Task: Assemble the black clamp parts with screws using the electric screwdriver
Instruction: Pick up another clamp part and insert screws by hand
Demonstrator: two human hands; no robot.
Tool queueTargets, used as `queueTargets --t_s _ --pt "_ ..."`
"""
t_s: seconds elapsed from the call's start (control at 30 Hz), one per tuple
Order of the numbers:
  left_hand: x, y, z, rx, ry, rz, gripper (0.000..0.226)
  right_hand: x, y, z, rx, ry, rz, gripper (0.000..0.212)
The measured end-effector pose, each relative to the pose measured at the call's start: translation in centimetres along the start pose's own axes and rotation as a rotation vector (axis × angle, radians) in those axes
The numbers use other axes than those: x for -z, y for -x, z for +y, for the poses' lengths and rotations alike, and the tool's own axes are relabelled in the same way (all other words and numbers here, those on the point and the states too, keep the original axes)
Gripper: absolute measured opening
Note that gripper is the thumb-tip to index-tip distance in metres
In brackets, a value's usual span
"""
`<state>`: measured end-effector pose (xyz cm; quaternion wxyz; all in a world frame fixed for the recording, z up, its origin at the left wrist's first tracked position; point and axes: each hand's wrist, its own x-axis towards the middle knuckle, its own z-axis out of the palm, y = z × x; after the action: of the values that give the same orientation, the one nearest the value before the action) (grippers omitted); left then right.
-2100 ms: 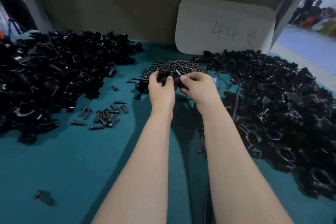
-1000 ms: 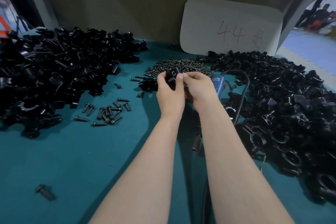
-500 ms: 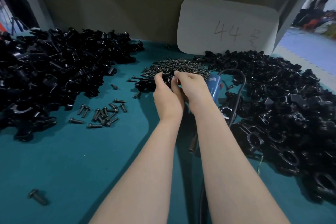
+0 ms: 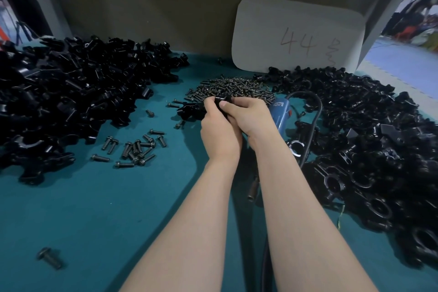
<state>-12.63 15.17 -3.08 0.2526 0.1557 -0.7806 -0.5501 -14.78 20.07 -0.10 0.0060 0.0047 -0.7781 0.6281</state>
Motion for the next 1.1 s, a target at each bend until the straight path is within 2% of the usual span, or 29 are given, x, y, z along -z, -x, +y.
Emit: queueTargets --t_s 0.1,0.2,0.27,0.37,0.4,0.47,0.57,0.63,0.7,0.77,0.83,1.0,1.1 --pt "0.0 -0.1 0.0 0.007 0.026 -0.004 0.028 0.0 0.2 -0.1 0.01 -0.004 -0.006 0.015" --pt "0.2 -0.4 0.0 0.067 0.157 0.007 0.019 0.3 0.5 -0.5 0.013 0.004 -0.008 0.011" --pt "0.6 -0.9 0.1 0.147 0.317 0.036 0.017 0.8 0.3 -0.8 0.039 0.058 0.097 0.019" --pt "1.2 -1.8 0.2 0.281 0.605 0.093 0.013 1.8 -0.6 -1.6 0.085 0.262 0.338 0.033" --pt "1.4 -2.0 0.2 0.307 0.7 0.105 0.011 1.9 -1.1 -1.8 0.085 0.338 0.359 0.038" --pt "1.6 -2.1 0.3 0.306 0.822 0.111 0.019 1.4 -2.5 -2.3 0.067 0.488 0.301 0.046" --pt "1.7 -2.2 0.3 0.271 0.844 0.099 0.026 -0.3 -4.2 -2.3 -0.078 0.712 0.168 0.055" --pt "1.7 -2.2 0.2 0.281 0.832 0.097 0.021 -1.3 -4.5 -1.5 -0.208 0.78 0.099 0.061" --pt "1.7 -2.0 0.1 0.297 0.801 0.106 0.01 -2.0 -4.5 -0.5 -0.257 0.832 0.055 0.068" --pt "1.6 -1.8 0.1 0.302 0.77 0.121 0.003 -2.1 -4.6 -0.1 -0.231 0.86 0.072 0.068" --pt "1.6 -1.9 0.1 0.298 0.744 0.152 0.005 -1.7 -4.5 -0.5 -0.193 0.862 0.105 0.058" --pt "1.6 -2.1 0.3 0.301 0.722 0.204 0.009 -0.5 -4.2 -1.1 -0.184 0.957 -0.02 0.041" --pt "1.6 -2.0 0.3 0.3 0.701 0.194 0.012 -0.7 -4.0 -1.3 -0.11 0.923 0.016 0.046"
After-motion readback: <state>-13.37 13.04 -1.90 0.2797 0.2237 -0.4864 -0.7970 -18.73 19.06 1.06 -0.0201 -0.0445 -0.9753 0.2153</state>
